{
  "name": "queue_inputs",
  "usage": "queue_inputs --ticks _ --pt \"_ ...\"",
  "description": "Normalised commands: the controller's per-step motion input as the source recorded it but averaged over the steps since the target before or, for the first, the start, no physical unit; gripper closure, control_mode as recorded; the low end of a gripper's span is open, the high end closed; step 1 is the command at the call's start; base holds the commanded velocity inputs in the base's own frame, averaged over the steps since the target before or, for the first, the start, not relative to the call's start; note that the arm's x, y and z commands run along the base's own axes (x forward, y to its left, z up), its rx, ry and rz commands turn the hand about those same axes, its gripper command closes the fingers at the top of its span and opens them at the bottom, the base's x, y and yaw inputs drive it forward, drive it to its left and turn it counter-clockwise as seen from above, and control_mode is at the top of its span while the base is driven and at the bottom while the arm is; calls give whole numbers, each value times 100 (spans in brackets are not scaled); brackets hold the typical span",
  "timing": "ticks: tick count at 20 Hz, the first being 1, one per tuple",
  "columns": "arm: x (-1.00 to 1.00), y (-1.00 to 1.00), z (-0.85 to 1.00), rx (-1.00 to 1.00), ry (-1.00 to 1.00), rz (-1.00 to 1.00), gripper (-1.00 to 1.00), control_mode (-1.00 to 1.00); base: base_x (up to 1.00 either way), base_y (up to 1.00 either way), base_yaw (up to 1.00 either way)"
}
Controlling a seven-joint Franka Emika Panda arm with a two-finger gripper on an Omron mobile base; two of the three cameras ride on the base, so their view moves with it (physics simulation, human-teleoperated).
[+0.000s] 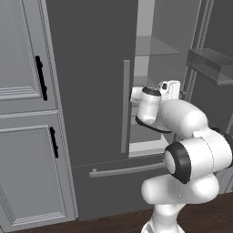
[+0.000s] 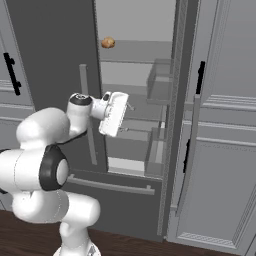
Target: Grab a lemon wedge from the fridge and one ice cube from the ice bowl, and put them in the glass of lemonade.
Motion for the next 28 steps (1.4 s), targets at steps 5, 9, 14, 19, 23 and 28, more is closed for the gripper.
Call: queue_inputs --ticks 5,9,14,19,23,28 --pt "-5 29 1 54 -54 -14 -100 -100 0 0 0" --pt "-29 39 0 58 -63 -10 -100 -100 0 0 0" --pt "-84 60 12 23 -57 3 -100 -100 0 0 0" --pt "-22 51 33 17 -40 2 -100 -100 0 0 0" --pt "43 37 17 28 -25 0 -100 -100 0 0 0" --pt "25 34 26 36 -14 2 -100 -100 0 0 0"
